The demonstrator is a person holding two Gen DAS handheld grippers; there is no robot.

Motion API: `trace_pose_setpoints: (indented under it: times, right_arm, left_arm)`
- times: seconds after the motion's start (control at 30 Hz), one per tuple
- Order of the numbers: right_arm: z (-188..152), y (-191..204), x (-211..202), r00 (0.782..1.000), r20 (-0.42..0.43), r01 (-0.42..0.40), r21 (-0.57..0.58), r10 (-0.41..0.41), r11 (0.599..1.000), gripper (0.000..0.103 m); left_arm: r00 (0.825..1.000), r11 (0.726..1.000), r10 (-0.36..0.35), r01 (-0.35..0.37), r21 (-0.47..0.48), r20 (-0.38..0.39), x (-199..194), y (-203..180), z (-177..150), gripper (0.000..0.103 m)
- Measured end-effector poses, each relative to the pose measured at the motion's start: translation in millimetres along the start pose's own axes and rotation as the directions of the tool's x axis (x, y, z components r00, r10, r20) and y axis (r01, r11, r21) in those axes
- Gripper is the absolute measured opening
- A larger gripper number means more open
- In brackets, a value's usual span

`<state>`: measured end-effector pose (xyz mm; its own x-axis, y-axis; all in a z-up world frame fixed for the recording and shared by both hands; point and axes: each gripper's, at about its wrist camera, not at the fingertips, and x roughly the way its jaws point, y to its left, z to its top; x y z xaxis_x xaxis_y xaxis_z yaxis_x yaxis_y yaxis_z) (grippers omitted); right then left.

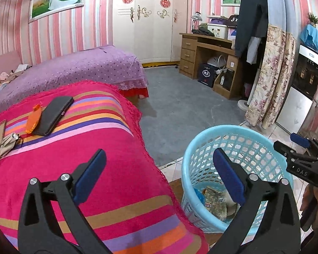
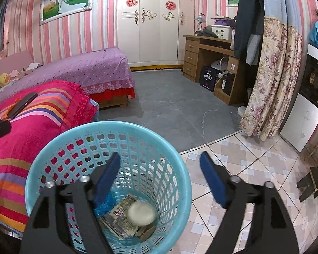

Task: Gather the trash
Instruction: 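Open both tools over the basket to drop the bag and lid, then move both tools back to the trash on the bed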

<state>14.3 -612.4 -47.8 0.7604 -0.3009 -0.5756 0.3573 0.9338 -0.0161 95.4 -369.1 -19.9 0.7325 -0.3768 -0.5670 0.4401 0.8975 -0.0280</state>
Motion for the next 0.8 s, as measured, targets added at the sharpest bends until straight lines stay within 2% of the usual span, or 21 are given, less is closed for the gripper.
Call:
trace_pose_setpoints:
  times: [0.03, 0.07, 0.2, 0.27, 0.57, 0.8]
  right_arm:
    - [0.3, 1.4, -2.2, 1.0, 0.005, 0.009, 0.006, -0.009, 1.0, 0.089]
    - [0.7, 2.3, -3.4, 1.0, 0.009, 0.014, 0.008, -0.014, 1.0, 0.091]
    - [4.1, 9.4, -9.4, 1.0, 0.015, 0.015, 0.024, -0.015, 1.0, 0.092]
    - [5.4, 14.6, -12.4, 0.999, 0.025, 0.021, 0.025, -0.022, 0.999, 0.098]
    - [13.1, 53.9, -25.8, 0.998, 0.064, -0.001, 0.021, 0.0, 1.0, 0.098]
    - [31.2, 106.3, -33.2, 0.993, 0.1, -0.072, 0.028, 0.069, 0.997, 0.098]
  left_arm:
    - [1.0, 1.0, 0.001, -0.001, -0.003, 0.004, -2.5, 3.4, 1.0, 0.097]
    - [1.0, 1.0, 0.001, -0.001, -0.006, 0.005, -4.2, 5.2, 1.8, 0.097]
    - [1.0, 1.0, 0.01, -0.01, -0.021, 0.009, -12.3, 16.4, 3.5, 0.097]
    - [1.0, 0.999, 0.016, -0.016, -0.03, 0.01, -16.5, 24.6, 2.8, 0.097]
    - [0.998, 0.995, 0.059, -0.058, -0.076, 0.014, -41.9, 72.8, 4.5, 0.097]
    - [0.992, 0.987, 0.125, -0.121, -0.105, 0.03, -69.7, 134.1, 9.9, 0.097]
